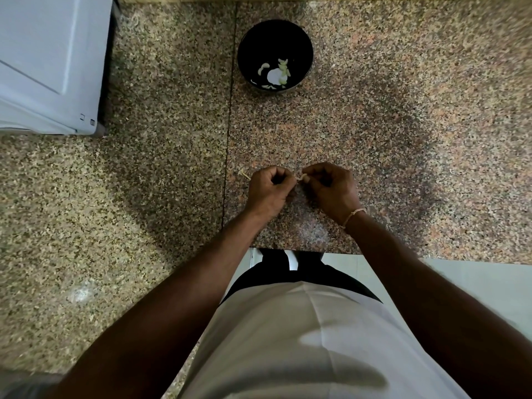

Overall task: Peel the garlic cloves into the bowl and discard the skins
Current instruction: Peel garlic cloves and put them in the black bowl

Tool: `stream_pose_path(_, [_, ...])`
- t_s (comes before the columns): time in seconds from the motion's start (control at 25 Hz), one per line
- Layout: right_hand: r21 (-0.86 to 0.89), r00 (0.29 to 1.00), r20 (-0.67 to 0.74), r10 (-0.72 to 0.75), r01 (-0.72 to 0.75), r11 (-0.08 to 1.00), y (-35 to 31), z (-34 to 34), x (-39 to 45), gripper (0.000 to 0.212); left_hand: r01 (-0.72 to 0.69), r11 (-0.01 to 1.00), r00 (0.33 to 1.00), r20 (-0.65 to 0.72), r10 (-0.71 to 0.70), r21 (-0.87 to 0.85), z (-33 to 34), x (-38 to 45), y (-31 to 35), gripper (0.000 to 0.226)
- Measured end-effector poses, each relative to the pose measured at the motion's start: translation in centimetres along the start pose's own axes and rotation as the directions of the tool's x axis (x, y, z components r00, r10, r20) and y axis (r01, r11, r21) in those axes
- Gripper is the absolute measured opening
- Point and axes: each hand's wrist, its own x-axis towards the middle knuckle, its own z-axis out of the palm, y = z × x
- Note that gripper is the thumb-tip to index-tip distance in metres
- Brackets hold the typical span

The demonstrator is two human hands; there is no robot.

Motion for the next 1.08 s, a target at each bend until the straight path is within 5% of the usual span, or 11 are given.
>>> stream_pose_path(0.4, [0.145, 0.997, -0.020, 0.079, -0.076, 0.987, 0.4, 0.0, 0.0, 0.011, 0.036, 0.999, 0.999, -0.041, -0.036, 0.004, 0.2, -0.3, 0.3, 0.006])
stream_pose_path(0.68, [0.175, 0.993, -0.052, 0.107, -0.096, 0.980, 0.6, 0.3, -0.5, 0.010, -0.037, 0.980, 0.993, -0.103, 0.058, 0.196, 0.9, -0.6, 0.5, 0.013])
stream_pose_path(1.08, [-0.014, 0.997, -0.083, 0.001, -0.002, 1.000, 0.6, 0.6, -0.7, 0.009, -0.098, 0.952, 0.993, -0.031, 0.112, 0.289, 0.8, -0.8, 0.4, 0.006])
